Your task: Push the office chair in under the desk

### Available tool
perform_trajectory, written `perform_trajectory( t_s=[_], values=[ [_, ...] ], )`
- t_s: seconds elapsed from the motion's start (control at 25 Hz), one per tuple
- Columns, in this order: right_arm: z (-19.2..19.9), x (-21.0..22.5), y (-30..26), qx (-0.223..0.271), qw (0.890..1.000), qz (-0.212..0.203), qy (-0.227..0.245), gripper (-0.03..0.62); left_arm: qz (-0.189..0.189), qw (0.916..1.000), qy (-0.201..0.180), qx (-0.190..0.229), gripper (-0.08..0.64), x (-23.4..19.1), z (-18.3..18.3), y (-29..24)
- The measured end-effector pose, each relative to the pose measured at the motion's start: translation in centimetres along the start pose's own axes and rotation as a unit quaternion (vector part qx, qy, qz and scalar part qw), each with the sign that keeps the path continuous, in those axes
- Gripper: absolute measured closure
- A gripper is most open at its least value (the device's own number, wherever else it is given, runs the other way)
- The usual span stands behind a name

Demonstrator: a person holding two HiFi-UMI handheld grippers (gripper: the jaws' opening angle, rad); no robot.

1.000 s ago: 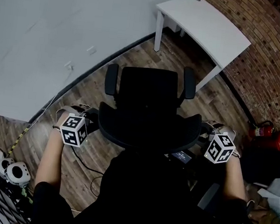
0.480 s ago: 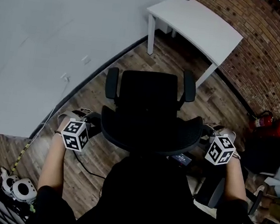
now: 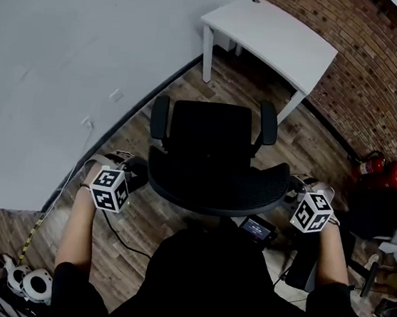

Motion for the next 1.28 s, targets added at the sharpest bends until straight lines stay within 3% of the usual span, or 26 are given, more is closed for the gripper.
perform_trajectory(
  t_s=[0.4,0.96,1.28],
  values=[
    [-1.3,2.8,-1.5,0.003,0.999,0.035,-0.021,0.460,0.002,0.9997,-0.025,-0.004,0.422,-5.1,2.8,-0.8],
    [-0.9,6.8,-2.3,0.035,0.998,0.038,-0.043,0.463,0.054,0.9976,-0.042,-0.002,0.422,-11.7,4.8,-2.8],
    [-0.1,9.8,-2.7,0.046,0.997,0.033,-0.053,0.463,0.061,0.9975,-0.034,-0.007,0.420,-15.0,5.5,-4.0]
  ],
)
Point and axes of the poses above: the fingertips, and each gripper's own axes: y backward along the fingers, x to its right, z out of its underside, the point moved 9 cm from there along y, backward along the fingers, and after that the axes turned 6 degrees about -z, right-handed, at the moved point
